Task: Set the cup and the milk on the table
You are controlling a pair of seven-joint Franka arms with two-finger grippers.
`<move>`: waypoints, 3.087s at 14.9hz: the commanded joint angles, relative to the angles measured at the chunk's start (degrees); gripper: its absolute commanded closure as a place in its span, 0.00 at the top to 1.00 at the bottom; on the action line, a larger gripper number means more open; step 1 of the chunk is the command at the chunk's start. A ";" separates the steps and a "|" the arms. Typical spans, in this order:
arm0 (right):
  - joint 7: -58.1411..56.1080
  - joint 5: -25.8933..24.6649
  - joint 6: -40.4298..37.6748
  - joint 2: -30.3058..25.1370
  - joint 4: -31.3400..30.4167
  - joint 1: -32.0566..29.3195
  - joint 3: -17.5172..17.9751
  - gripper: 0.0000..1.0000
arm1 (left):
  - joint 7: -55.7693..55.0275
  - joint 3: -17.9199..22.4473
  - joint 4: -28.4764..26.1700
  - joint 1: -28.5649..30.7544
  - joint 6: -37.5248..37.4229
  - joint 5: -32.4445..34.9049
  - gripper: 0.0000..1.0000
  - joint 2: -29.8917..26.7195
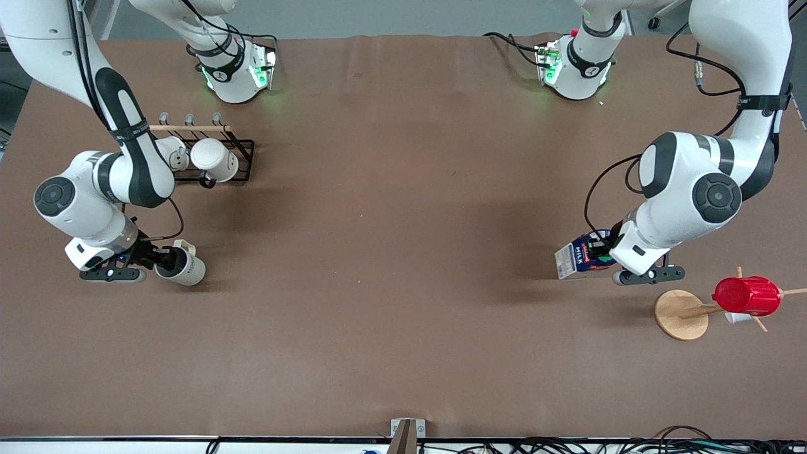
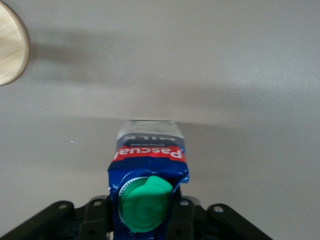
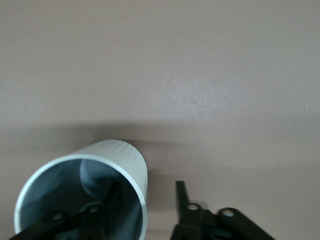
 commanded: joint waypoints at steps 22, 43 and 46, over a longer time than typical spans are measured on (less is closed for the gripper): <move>55.77 -8.93 -26.84 12.17 35.85 31.99 16.91 0.00 | -7.87 -1.38 12.47 -6.65 -8.47 1.31 0.32 0.10; 64.31 -19.74 -30.62 9.32 35.43 37.10 16.99 1.00 | -13.86 -1.47 12.38 -10.61 -9.61 8.25 0.32 0.19; 64.05 -19.74 -37.08 -1.66 31.05 31.14 17.08 1.00 | -15.78 -1.38 12.38 -12.63 -9.61 8.34 0.32 0.54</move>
